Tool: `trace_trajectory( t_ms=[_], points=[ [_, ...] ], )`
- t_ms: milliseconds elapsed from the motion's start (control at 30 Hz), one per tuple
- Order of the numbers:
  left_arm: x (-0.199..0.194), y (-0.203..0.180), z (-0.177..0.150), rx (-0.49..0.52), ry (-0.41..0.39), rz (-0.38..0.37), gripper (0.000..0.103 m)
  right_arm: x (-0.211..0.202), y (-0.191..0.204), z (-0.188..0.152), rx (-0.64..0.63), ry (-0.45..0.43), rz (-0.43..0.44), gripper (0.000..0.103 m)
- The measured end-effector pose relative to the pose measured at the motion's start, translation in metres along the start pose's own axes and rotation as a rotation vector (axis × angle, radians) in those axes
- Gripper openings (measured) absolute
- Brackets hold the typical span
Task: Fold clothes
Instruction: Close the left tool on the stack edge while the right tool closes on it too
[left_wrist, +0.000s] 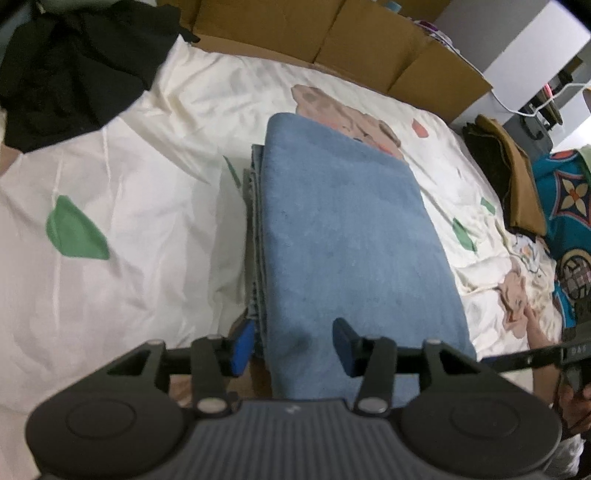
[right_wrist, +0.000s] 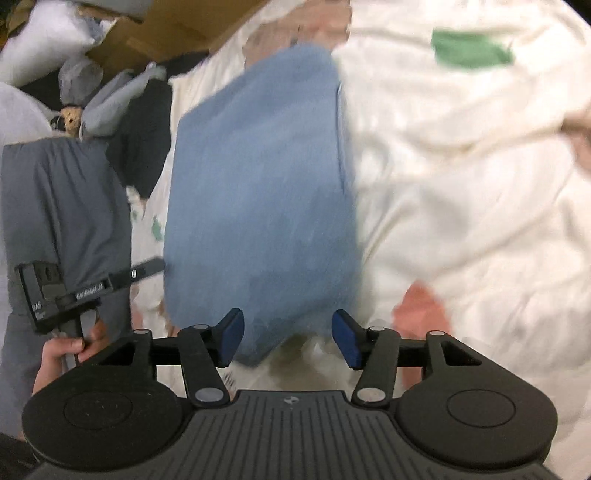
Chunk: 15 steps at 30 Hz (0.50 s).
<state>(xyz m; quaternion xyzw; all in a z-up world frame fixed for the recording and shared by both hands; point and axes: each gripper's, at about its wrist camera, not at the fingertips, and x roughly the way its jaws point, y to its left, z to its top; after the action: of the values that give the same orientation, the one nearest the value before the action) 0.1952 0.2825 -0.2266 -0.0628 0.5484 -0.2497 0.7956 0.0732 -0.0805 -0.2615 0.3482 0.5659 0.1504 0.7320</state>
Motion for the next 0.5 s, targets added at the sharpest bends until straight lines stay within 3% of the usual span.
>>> trace_trajectory(
  t_ms=[267, 500],
  points=[
    [0.027, 0.016, 0.015, -0.087, -0.007, -0.024, 0.065, 0.003, -0.015, 0.046, -0.070, -0.061, -0.039, 0.062],
    [0.049, 0.031, 0.026, -0.151, -0.015, -0.100, 0.065, 0.028, -0.012, 0.073, -0.103, -0.083, -0.064, 0.062]
  ],
)
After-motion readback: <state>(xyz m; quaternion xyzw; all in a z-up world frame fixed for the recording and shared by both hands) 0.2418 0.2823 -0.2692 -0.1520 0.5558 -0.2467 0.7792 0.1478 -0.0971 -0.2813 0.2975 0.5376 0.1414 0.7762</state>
